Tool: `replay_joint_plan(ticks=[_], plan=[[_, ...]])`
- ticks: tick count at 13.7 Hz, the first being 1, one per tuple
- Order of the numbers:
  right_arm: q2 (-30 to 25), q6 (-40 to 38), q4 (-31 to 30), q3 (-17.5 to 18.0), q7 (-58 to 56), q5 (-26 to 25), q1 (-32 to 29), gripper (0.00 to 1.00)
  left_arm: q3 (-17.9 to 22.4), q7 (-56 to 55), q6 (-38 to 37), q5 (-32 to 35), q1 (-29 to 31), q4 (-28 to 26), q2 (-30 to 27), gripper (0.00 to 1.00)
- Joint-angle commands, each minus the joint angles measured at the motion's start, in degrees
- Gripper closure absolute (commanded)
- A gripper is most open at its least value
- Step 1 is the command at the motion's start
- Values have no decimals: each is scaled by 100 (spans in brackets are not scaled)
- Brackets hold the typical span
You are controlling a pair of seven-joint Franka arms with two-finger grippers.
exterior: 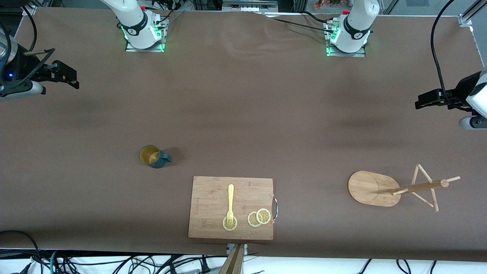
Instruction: Pass cup and hang on rack
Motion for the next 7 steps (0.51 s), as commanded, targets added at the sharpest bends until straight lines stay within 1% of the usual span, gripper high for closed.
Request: replay_joint_plan(ticks=[1, 7], plan=[[-7, -129, 33, 44, 89, -90, -53, 0, -11, 48, 30, -36, 30, 13, -10, 0], [54, -112, 146, 53, 71, -64, -53, 0, -11, 48, 30, -45, 30, 13, -11, 0]])
